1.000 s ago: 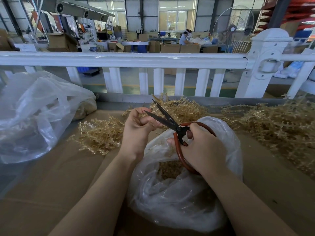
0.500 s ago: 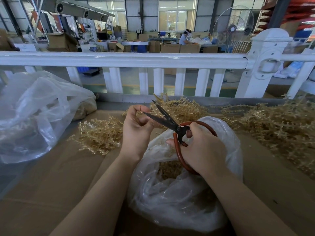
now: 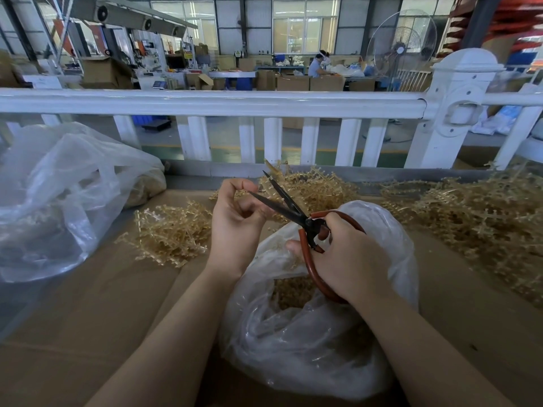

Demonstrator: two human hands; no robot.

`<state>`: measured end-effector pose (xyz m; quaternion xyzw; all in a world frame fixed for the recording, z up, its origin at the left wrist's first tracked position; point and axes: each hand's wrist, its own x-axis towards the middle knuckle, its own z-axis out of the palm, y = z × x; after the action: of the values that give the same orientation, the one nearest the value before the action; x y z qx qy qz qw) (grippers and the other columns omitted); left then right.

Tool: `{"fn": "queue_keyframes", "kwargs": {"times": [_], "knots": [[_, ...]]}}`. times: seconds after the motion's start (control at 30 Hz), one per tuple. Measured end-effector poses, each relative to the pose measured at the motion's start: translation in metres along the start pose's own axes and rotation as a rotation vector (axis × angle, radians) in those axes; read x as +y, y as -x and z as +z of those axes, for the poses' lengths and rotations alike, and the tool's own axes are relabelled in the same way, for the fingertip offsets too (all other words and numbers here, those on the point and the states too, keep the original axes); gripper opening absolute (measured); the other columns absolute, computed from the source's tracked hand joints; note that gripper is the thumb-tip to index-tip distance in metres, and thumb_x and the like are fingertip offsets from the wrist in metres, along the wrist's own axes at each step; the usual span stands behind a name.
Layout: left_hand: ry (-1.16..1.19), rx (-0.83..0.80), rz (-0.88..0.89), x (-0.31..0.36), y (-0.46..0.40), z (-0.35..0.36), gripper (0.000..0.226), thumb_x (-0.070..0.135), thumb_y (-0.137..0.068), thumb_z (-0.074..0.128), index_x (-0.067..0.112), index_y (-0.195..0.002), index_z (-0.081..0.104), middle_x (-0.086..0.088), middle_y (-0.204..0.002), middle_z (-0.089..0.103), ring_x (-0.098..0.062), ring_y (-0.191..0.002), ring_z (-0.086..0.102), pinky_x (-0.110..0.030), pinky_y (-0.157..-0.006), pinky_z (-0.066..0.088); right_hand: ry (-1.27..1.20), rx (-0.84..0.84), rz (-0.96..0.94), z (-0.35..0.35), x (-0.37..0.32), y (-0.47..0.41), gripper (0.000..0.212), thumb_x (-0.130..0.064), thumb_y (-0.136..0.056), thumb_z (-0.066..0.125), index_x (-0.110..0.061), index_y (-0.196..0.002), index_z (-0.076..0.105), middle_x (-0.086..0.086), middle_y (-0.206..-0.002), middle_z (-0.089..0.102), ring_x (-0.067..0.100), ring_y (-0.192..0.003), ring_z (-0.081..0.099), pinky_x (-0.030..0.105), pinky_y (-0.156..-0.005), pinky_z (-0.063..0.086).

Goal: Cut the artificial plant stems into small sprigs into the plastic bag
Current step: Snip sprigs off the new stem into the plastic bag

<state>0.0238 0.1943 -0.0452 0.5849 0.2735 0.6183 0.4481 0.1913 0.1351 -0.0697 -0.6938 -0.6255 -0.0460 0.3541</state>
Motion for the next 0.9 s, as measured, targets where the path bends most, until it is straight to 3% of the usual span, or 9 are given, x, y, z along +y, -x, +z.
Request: {"fn": "queue_keyframes", "kwargs": {"times": [0.1,0.3,0.57,0.8,0.9], "knots": [[-0.016,-0.003,0.016,-0.001,0.001,0.0,0.032,-0.013,-0.09,0.059,0.015,-0.103,0.048,-0.03,-0.081,0.067,-0.041,-0.085,0.07,-0.035,-0.087,0.057,0.02,-0.01,0.004,-0.001,0.001,0.0,0.059,-0.09,-0.07,0.045,-0.036,-0.092,0.052,-0.02,-0.081,0.057,-0.003,-0.069,0.05,0.011,-0.055,0.031],[0.047,-0.029,0.027,-0.001,0.001,0.001,0.033,-0.012,-0.087,0.065,0.012,-0.103,0.047,-0.008,-0.076,0.072,-0.021,-0.081,0.071,-0.03,-0.084,0.055,0.071,0.072,0.018,0.0,-0.001,0.001,0.054,-0.082,-0.075,0.058,-0.034,-0.07,0.035,-0.016,-0.061,0.048,0.001,-0.054,0.046,0.016,-0.048,0.027],[0.123,0.036,-0.009,-0.001,0.0,0.003,0.035,-0.013,-0.086,0.065,0.01,-0.102,0.045,-0.002,-0.074,0.075,-0.014,-0.075,0.072,-0.021,-0.075,0.054,0.127,0.139,0.016,0.0,-0.006,0.001,0.056,-0.084,-0.075,0.057,-0.035,-0.067,0.029,-0.017,-0.055,0.041,-0.001,-0.049,0.039,0.017,-0.045,0.022],[0.177,0.029,-0.006,-0.002,0.0,0.002,0.034,-0.014,-0.085,0.064,0.012,-0.098,0.046,-0.002,-0.073,0.075,-0.013,-0.073,0.072,-0.024,-0.076,0.054,0.123,0.176,-0.011,-0.004,-0.011,0.002,0.056,-0.083,-0.073,0.06,-0.036,-0.07,0.03,-0.018,-0.051,0.034,-0.002,-0.045,0.033,0.016,-0.044,0.021],[0.181,0.021,-0.01,-0.003,0.0,0.001,0.034,-0.013,-0.085,0.065,0.012,-0.098,0.046,-0.003,-0.074,0.075,-0.014,-0.072,0.072,-0.025,-0.077,0.054,0.116,0.165,-0.005,-0.004,-0.011,0.002,0.056,-0.086,-0.072,0.053,-0.036,-0.069,0.03,-0.017,-0.051,0.037,-0.001,-0.046,0.036,0.018,-0.044,0.024]]}}
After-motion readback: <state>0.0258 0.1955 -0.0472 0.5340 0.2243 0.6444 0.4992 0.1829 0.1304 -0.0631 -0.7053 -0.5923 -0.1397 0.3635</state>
